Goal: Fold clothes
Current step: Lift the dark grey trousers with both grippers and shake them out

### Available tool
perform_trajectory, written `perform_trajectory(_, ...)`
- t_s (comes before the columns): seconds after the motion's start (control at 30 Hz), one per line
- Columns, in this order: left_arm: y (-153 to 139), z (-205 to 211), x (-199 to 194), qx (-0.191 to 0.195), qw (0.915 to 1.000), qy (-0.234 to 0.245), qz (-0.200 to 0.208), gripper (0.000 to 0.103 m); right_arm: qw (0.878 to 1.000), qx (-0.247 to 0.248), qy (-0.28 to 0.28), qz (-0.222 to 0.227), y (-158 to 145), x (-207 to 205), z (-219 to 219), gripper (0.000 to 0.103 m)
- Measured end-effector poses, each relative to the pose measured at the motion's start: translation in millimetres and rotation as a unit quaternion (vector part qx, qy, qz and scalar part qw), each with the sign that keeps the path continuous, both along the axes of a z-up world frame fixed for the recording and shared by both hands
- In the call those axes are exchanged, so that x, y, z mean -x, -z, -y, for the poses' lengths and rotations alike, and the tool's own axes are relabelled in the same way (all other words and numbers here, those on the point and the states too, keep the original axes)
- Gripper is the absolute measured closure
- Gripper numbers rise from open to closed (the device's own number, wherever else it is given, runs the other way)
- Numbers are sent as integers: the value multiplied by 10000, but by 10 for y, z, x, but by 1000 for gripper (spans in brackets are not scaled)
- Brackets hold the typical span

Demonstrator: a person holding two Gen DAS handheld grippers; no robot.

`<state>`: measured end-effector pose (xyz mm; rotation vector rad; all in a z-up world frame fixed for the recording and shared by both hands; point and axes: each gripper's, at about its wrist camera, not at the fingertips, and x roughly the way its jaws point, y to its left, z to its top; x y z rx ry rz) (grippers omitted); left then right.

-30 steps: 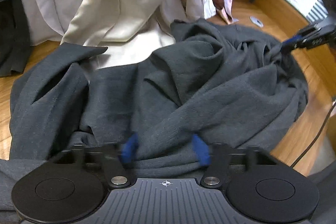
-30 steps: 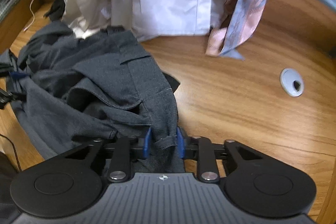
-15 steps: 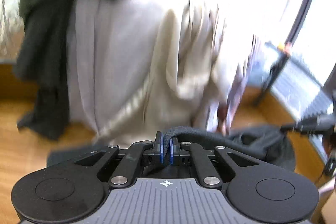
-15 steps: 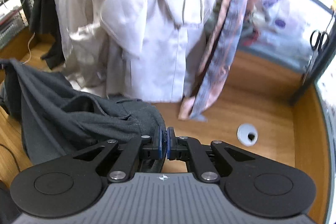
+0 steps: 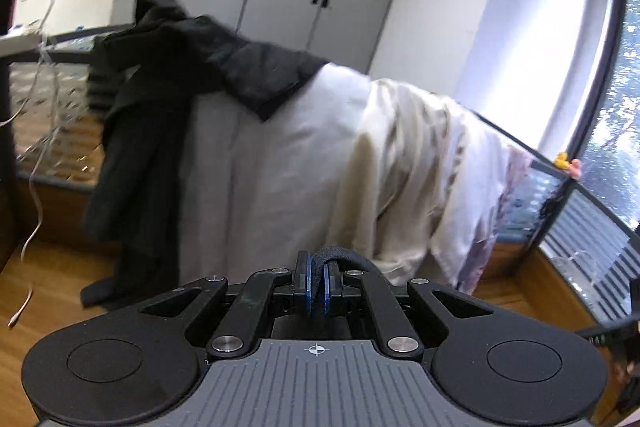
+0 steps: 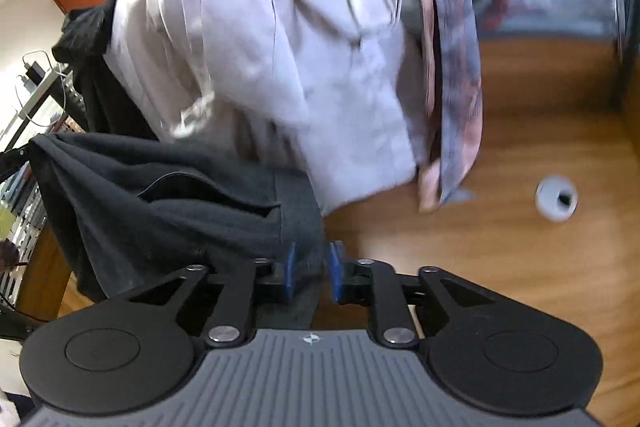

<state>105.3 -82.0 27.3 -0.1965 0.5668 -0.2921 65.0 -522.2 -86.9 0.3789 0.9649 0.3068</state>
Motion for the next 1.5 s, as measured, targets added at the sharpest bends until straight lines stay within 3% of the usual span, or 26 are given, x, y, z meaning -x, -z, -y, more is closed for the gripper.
perform_trajectory(0.07,36,-72,4,-11,9999,-130,-70,96,9995,-212,-2,-222,174,45,-86,58)
perform_trajectory(0.13,58,-150,-3,1,9997,-227,-125,96,9980,-446,54,-453,351,83,-174,51)
perform_trajectory(0.23,74,-252,9,-9,9993,-317,-174,96,9919,-941,196,-826,643,147,-359,49)
perform_trajectory(0.4,114,-346,10,-96,9990,-366,-240,95,9656,-2297,429,-1143,998,281,-712,47)
perform_trajectory(0.47,132,-386,5,-82,9988,-389,-279,96,9597,-2488,497,-1210,1069,304,-852,48)
perform_trajectory(0.5,142,-409,-3,-74,9987,-411,-305,96,9565,-2579,527,-1255,1104,311,-922,50)
perform_trajectory(0.57,162,-456,-27,-55,9983,-462,-361,96,9535,-2645,563,-1332,1133,303,-1008,94)
perform_trajectory(0.6,171,-486,-40,-42,9980,-493,-386,96,9520,-2674,581,-1370,1146,298,-1049,96)
perform_trajectory(0.87,253,-784,-138,180,9956,-743,-550,96,9847,-1621,401,-499,345,362,-596,98)
perform_trajectory(0.97,304,-864,-149,308,9949,-729,-628,96,9895,-1367,396,-244,89,444,-309,98)
perform_trajectory(1.2,561,-747,26,-41,9950,-508,-857,96,9929,-755,-365,-848,217,487,-511,93)
perform_trajectory(1.33,750,-844,148,-130,9912,-599,-1170,95,9911,-471,-604,-1091,323,508,-636,73)
perform_trajectory(1.5,1014,-993,296,-215,9830,-847,-1615,95,9913,-569,-516,-1068,408,402,-668,61)
